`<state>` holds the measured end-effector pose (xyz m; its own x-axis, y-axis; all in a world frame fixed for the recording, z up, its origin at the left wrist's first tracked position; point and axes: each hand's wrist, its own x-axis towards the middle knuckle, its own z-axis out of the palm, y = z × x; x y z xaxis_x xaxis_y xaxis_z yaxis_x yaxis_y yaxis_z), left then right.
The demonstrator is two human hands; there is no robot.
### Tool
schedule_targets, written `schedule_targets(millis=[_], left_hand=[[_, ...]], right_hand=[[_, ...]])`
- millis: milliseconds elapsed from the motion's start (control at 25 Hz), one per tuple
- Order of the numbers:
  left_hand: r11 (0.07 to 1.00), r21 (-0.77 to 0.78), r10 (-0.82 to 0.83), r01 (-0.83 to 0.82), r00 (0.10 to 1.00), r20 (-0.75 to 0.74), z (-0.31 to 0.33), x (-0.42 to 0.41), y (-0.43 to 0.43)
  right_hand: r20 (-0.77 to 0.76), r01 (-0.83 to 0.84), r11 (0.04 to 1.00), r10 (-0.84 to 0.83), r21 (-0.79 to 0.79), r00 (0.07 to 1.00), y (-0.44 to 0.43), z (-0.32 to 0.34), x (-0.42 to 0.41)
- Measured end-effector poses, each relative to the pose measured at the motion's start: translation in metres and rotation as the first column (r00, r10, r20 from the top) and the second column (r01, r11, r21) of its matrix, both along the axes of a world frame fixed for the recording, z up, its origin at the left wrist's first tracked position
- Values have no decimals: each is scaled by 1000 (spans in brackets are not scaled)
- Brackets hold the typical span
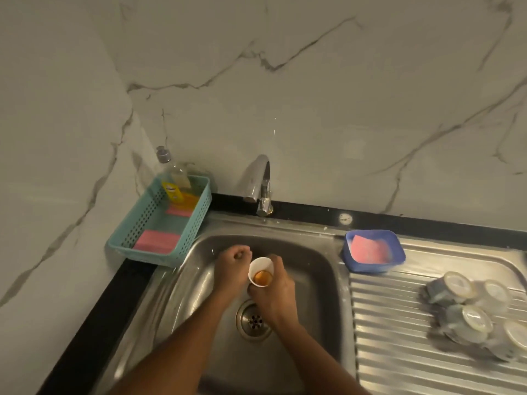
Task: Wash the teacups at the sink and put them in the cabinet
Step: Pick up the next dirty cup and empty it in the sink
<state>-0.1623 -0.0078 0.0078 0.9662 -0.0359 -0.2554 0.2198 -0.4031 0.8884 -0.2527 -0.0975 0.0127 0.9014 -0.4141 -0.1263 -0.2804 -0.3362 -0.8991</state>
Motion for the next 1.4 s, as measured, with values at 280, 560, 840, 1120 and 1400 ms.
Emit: schedule_targets(millis=[280, 560, 840, 1120, 1400], left_hand=[[976, 98, -211, 193, 950, 230, 15, 110, -52], [974, 34, -223, 225, 907, 358, -5, 135, -46], [944, -98, -234, 314, 851, 471, -15, 145, -43], [940, -84, -258, 332, 847, 464, -21, 145, -42], [940, -60, -265, 335, 830, 490, -20, 144, -42]], right_hand=[[-33, 124, 992, -124, -7, 992, 6, -12, 52], [-60, 221, 975, -223, -38, 973, 13, -24, 82], [-69, 299, 954, -298, -3, 952, 21, -42, 104], [-51, 276, 961, -276, 4, 960, 22, -42, 96], [-55, 252, 968, -253, -18, 966, 15, -53, 94]])
